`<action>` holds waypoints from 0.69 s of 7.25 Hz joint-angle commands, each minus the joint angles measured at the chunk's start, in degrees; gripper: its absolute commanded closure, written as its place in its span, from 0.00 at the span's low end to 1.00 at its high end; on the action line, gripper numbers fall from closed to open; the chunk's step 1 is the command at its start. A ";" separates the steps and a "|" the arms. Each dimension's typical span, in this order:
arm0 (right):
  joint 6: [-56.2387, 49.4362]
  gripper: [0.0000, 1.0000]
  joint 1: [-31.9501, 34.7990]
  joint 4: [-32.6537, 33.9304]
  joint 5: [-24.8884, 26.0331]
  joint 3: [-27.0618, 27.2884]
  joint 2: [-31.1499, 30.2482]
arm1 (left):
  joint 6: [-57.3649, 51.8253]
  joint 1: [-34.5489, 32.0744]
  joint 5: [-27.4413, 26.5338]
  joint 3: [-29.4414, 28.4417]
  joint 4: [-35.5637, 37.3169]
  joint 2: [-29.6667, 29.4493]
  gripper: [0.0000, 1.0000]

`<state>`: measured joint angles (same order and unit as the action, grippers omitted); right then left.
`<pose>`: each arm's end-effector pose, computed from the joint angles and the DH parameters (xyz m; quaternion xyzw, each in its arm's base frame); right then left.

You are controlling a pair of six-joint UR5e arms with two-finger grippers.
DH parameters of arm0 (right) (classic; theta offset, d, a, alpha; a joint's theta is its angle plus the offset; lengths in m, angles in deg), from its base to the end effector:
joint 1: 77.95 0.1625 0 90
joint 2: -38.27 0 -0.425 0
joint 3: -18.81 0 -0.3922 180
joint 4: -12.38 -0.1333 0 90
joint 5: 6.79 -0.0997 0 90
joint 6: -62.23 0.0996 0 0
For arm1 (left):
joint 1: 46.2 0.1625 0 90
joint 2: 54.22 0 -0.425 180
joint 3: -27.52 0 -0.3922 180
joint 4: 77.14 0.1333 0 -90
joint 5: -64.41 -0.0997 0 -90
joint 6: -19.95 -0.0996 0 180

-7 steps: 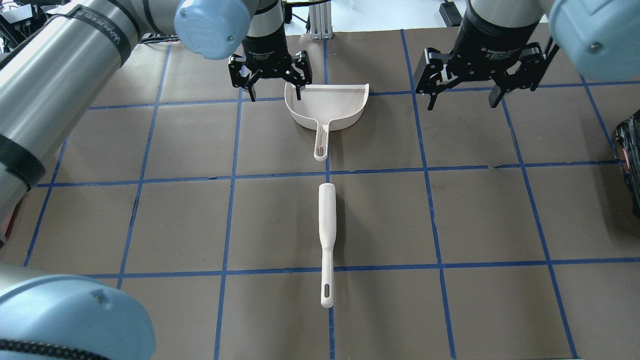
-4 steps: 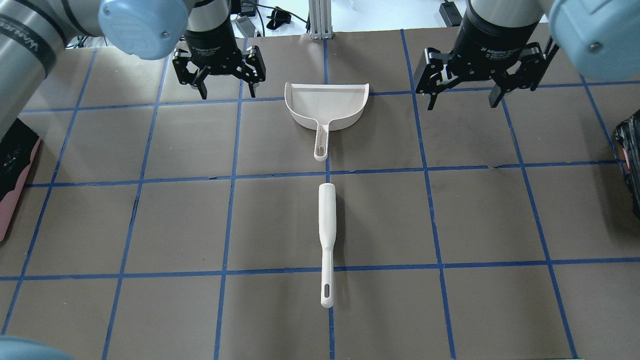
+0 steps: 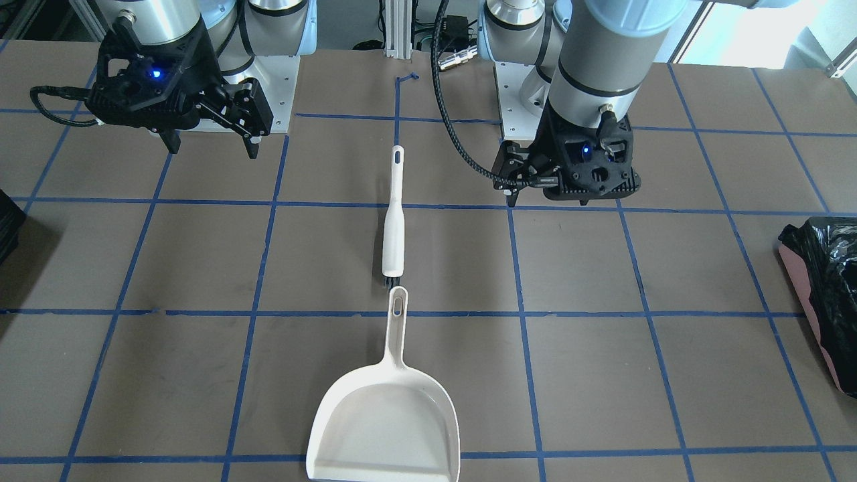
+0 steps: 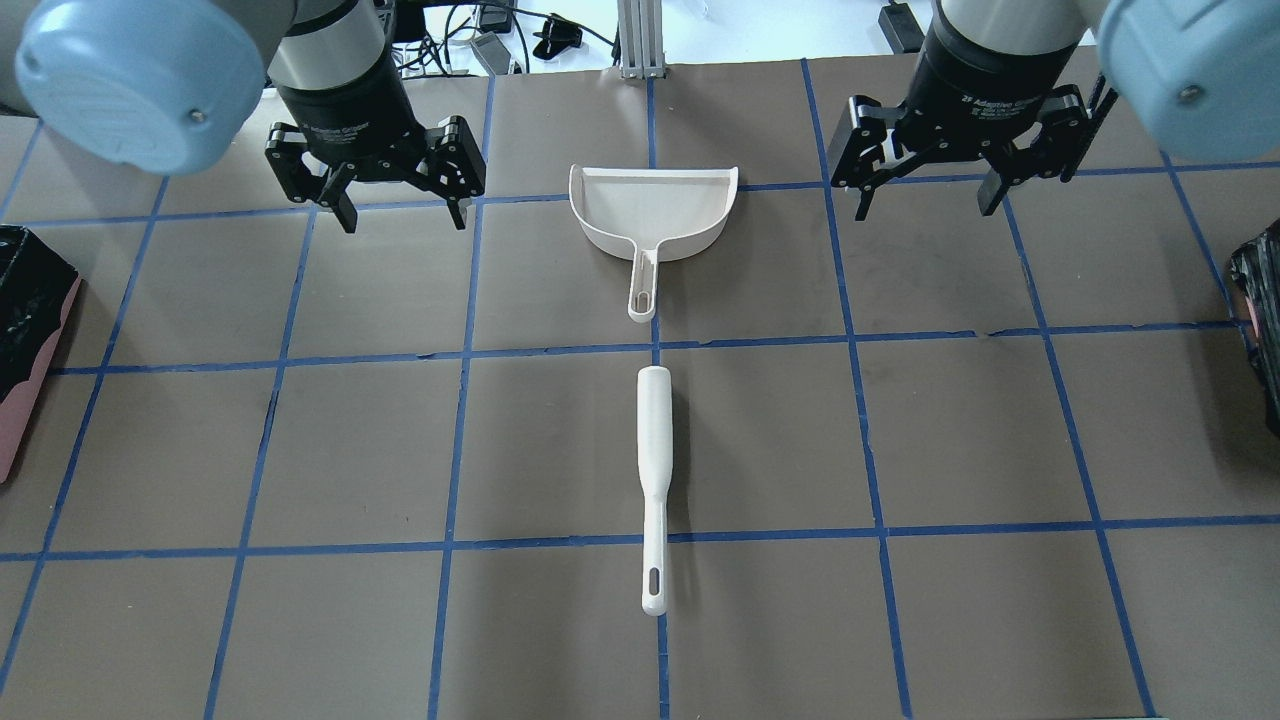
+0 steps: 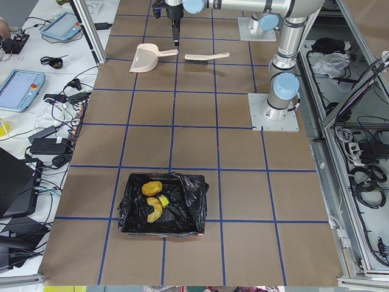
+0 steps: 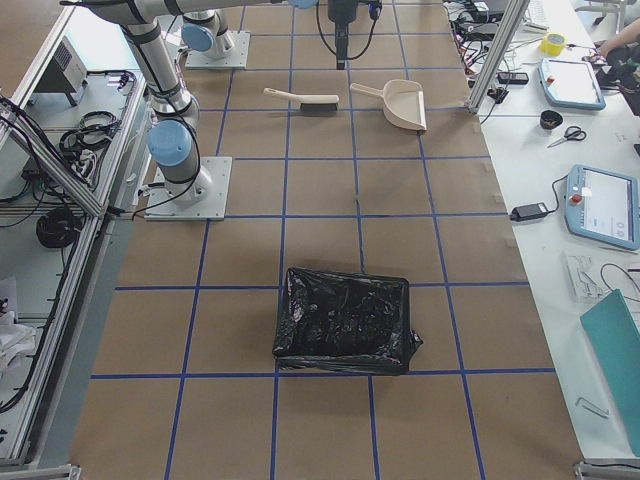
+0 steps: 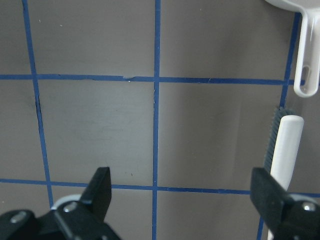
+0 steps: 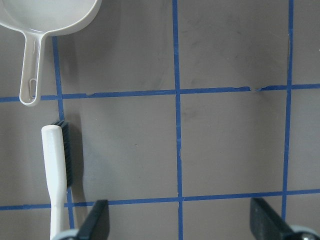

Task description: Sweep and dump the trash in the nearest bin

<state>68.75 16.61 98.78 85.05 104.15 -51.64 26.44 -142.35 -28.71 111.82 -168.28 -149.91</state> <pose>0.1689 -0.4811 0.5209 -0.0172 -0.9997 0.0100 0.0152 -0.1841 -0.5153 0.4841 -0.0027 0.9996 0.0068 0.0281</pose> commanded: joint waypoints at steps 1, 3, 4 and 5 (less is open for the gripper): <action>-0.02 0.00 0.00 0.00 0.00 0.00 0.00 | -3.66 2.00 0.04 3.04 -1.85 5.68 0.00; -0.02 0.00 0.00 0.00 0.00 0.00 0.00 | -11.20 8.84 0.13 5.42 -1.95 7.80 0.00; -0.02 0.00 0.00 0.00 0.00 0.09 0.00 | -10.54 8.79 -0.30 5.95 -1.95 8.15 0.00; 0.07 0.00 0.00 0.00 -0.09 0.00 0.00 | -10.01 8.09 0.04 5.61 -1.77 8.42 0.00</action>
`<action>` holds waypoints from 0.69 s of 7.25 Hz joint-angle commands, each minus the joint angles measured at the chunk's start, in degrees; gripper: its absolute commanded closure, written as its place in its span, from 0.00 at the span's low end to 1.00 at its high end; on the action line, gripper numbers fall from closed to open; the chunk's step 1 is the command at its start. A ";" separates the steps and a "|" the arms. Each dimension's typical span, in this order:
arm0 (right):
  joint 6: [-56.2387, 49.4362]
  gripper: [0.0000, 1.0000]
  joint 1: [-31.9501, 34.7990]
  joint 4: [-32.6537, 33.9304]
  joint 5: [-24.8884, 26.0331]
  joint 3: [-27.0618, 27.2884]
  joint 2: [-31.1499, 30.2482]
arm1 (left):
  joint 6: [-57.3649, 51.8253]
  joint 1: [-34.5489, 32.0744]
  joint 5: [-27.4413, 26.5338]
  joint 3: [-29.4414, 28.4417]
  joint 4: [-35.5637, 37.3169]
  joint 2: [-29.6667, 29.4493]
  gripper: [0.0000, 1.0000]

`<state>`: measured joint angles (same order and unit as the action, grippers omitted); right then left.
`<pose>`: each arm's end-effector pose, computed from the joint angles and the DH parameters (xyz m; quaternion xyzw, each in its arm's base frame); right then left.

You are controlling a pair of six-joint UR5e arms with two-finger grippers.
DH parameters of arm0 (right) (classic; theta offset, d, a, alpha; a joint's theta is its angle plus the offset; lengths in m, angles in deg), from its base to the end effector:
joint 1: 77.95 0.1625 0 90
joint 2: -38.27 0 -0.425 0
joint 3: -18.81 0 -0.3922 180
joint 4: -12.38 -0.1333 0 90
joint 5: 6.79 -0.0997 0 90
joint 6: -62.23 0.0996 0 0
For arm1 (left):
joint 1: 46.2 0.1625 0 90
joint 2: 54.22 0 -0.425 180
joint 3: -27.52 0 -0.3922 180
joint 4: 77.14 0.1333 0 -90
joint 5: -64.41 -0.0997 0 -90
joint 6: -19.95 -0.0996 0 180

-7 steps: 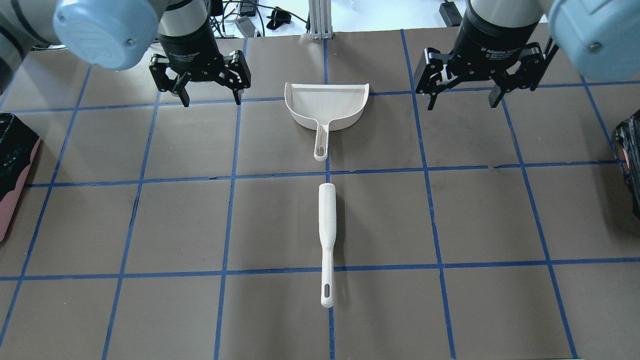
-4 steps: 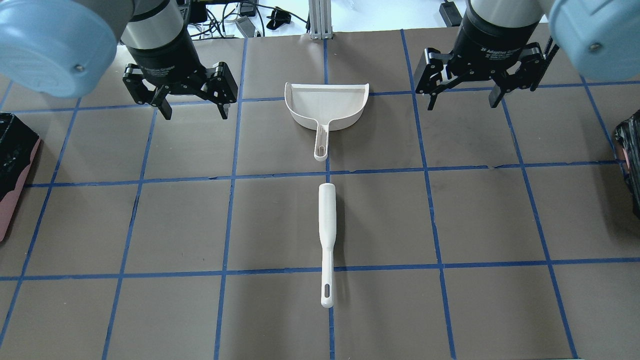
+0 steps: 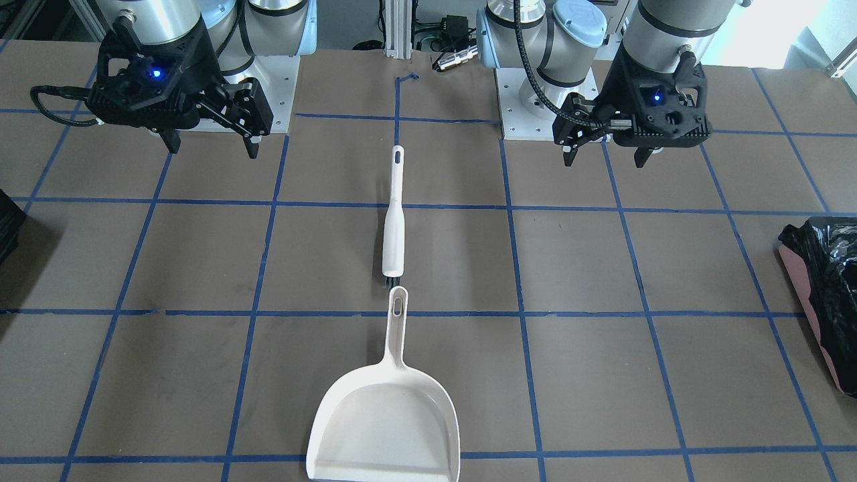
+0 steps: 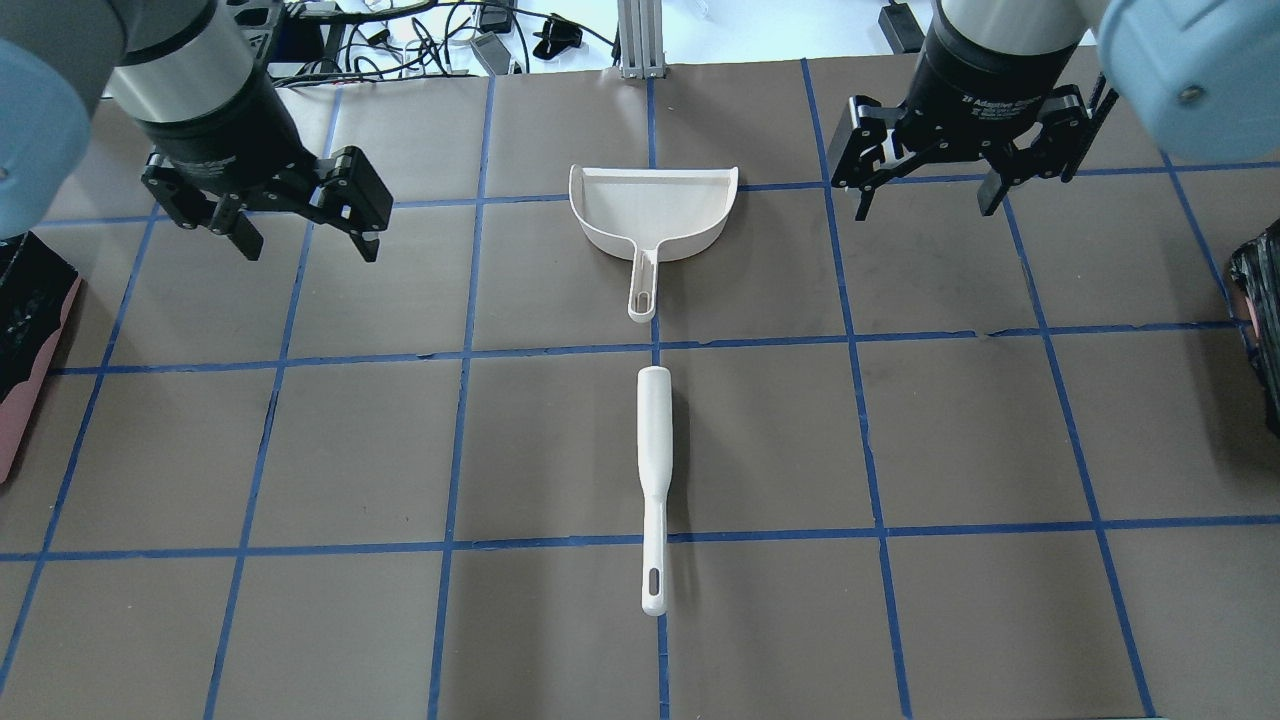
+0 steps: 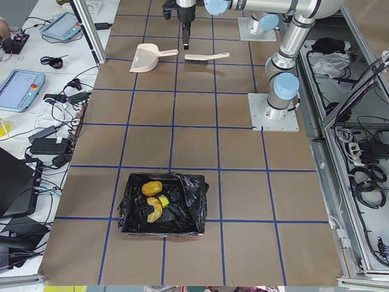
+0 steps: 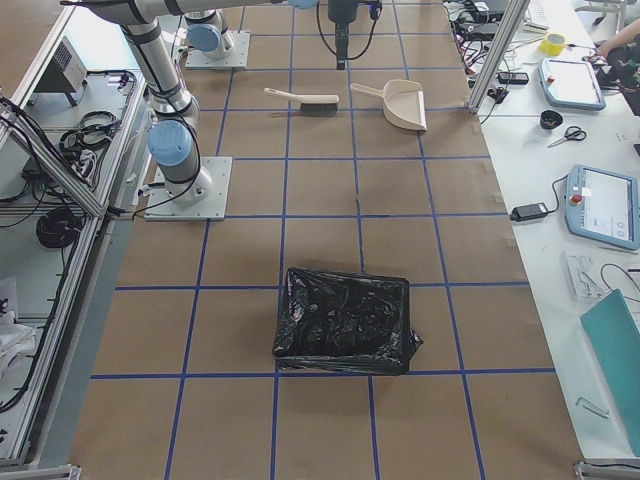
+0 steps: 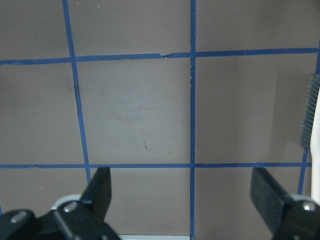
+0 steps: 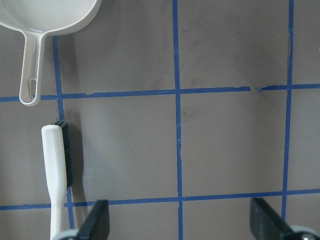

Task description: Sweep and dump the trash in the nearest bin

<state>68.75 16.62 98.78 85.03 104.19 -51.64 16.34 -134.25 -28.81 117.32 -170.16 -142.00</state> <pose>0.1690 -0.4810 0.5206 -0.0171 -0.9997 0.0096 0.0150 -0.1115 -0.4781 0.5033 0.0146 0.9995 0.0066 0.0278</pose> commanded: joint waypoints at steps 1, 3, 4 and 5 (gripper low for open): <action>-0.02 0.00 0.00 0.00 -0.07 0.05 0.00 | -0.08 -0.36 0.83 -0.16 0.03 1.20 0.00; -0.02 0.00 0.00 0.00 -0.07 0.05 0.00 | 0.01 -0.36 1.80 -0.07 0.12 1.91 0.00; -0.02 0.00 0.00 0.00 -0.07 0.14 0.00 | 0.09 -0.36 1.89 0.10 0.12 2.00 0.00; 0.07 0.00 0.00 0.00 -0.07 0.05 0.00 | 0.01 -0.36 1.72 0.37 0.20 1.74 0.00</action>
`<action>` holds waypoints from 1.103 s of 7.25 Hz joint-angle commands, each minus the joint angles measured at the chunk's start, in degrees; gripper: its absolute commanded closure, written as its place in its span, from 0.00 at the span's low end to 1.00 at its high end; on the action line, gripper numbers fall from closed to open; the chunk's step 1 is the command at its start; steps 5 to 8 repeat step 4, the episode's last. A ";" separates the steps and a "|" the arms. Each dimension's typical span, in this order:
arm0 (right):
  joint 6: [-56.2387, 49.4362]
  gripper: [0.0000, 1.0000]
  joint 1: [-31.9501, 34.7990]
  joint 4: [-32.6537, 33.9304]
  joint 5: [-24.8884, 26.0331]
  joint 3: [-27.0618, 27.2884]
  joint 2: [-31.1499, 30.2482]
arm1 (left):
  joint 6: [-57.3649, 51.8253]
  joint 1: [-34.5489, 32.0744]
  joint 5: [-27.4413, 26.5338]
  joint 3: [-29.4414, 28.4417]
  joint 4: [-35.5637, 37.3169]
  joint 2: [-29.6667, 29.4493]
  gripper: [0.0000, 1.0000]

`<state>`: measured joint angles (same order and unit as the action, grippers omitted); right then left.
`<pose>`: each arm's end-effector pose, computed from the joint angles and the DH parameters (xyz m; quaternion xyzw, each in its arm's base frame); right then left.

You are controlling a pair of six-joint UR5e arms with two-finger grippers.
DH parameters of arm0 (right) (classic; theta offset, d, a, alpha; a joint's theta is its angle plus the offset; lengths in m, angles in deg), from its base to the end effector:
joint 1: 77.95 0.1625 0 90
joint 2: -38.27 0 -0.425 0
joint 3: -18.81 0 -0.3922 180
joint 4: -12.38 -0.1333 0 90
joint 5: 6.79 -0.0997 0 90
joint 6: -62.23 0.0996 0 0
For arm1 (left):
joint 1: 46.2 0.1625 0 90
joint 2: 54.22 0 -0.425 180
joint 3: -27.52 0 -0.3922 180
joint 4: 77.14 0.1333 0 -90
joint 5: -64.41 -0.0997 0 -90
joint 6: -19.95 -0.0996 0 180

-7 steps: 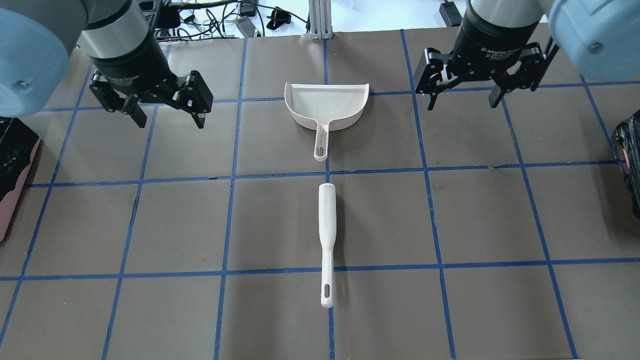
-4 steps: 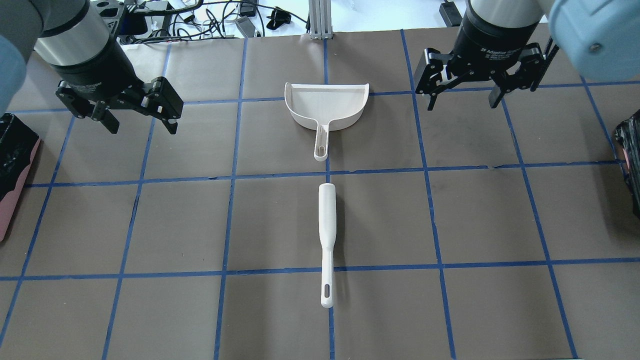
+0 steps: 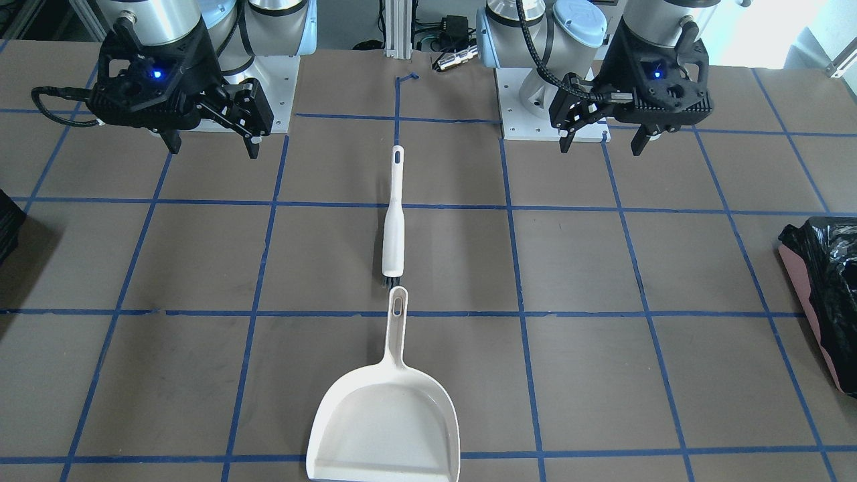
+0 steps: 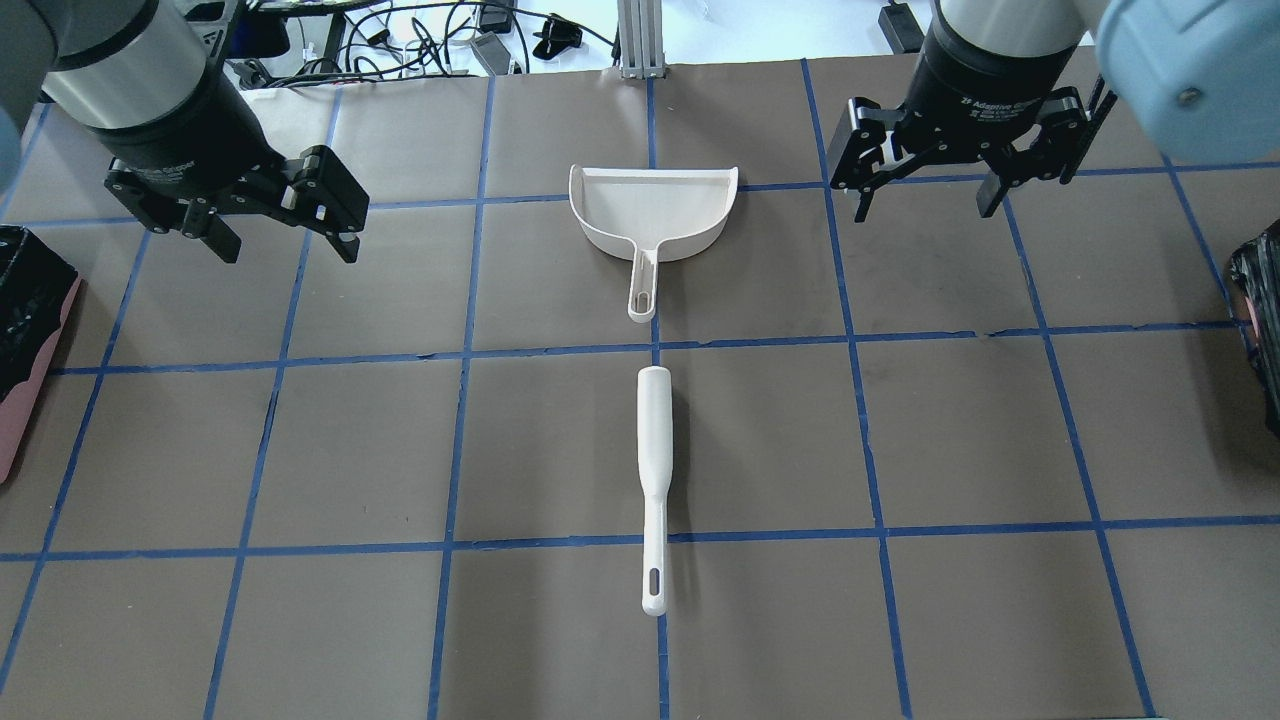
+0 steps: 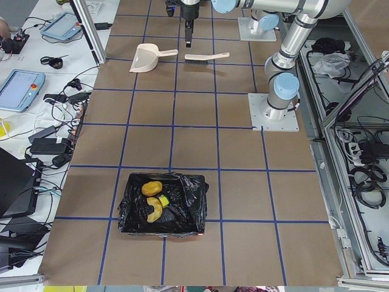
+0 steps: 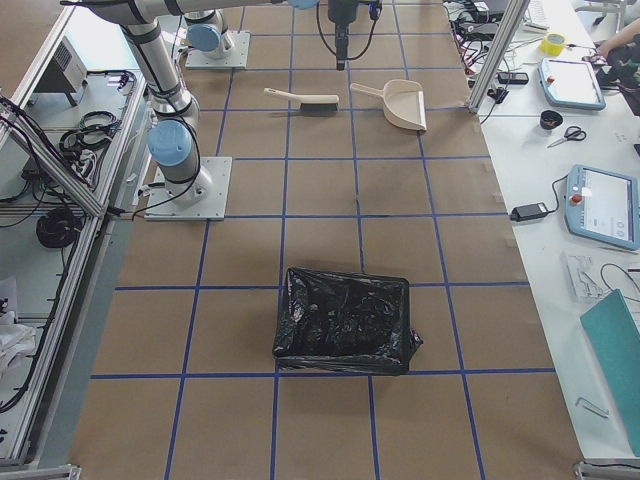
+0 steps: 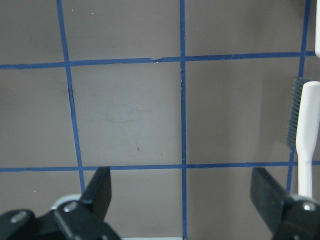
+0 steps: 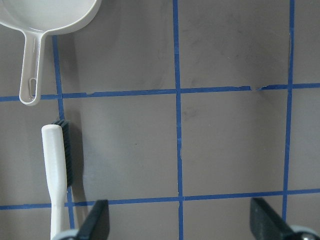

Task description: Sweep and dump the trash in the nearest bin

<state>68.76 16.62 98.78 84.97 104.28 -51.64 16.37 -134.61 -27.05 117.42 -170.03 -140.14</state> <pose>0.1691 -0.4809 0.5198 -0.0172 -0.9997 0.0088 0.0146 -0.1179 -0.4663 0.5177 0.0172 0.9997 -0.0107 0.0132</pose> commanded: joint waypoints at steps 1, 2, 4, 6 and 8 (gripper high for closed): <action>0.06 0.00 0.00 0.00 -0.01 -0.04 0.00 | -0.29 0.08 -0.13 0.27 0.34 -0.29 0.00; 0.06 0.00 0.00 0.00 -0.01 -0.04 0.00 | -0.64 0.08 -0.04 0.27 0.34 -0.21 0.00; 0.06 0.00 0.00 0.00 -0.01 0.05 0.00 | -0.82 0.17 -0.48 0.36 0.34 -0.29 0.00; 0.06 0.00 0.00 0.00 -0.01 0.05 0.00 | -0.82 0.17 -0.48 0.36 0.34 -0.29 0.00; 0.06 0.00 0.00 0.00 -0.01 0.05 0.00 | -0.82 0.17 -0.48 0.36 0.34 -0.29 0.00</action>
